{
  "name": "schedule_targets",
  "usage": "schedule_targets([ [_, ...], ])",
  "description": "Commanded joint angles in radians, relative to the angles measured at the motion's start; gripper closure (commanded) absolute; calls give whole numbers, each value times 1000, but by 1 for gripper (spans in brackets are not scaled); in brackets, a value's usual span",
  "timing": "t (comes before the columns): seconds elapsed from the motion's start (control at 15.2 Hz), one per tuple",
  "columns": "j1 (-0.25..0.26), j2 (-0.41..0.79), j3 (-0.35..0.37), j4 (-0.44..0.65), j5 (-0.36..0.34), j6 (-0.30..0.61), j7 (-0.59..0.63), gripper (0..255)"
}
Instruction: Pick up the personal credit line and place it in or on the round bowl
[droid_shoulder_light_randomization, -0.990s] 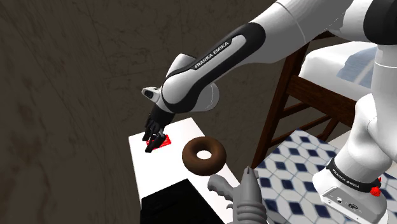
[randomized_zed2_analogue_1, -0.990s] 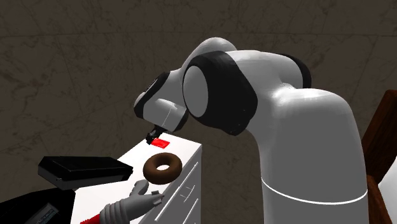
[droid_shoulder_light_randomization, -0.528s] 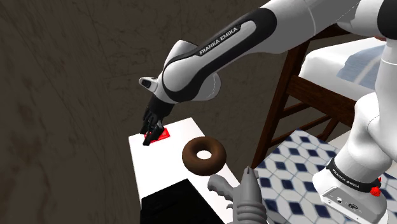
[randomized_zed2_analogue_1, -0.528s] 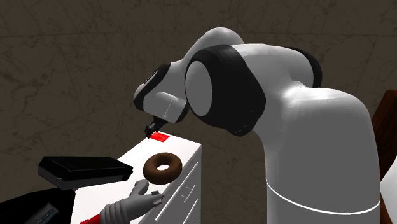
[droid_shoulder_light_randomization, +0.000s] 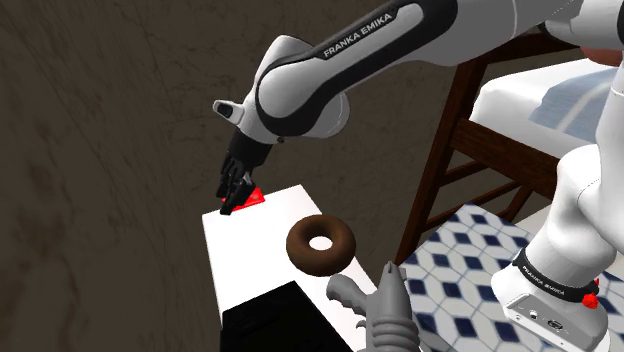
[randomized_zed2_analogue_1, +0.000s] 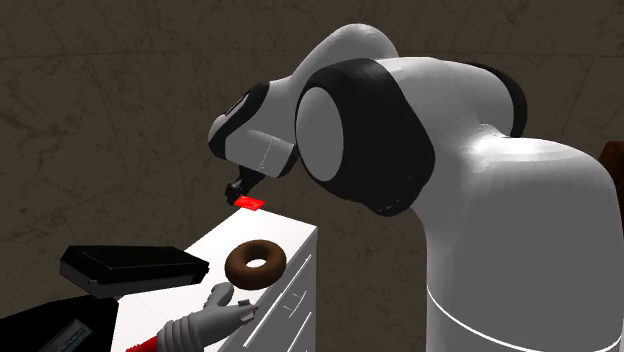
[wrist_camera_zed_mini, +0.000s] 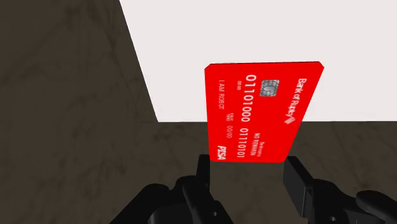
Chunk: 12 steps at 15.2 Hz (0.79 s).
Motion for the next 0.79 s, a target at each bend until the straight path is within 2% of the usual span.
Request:
schedule_targets([
  [0.0, 2, -14, -4, 6, -11, -19, 15, 255],
  [0.26, 4, -37, -12, 27, -34, -60, 45, 255],
  [0.73, 13, -302, 15, -298, 57, 1, 2, 255],
])
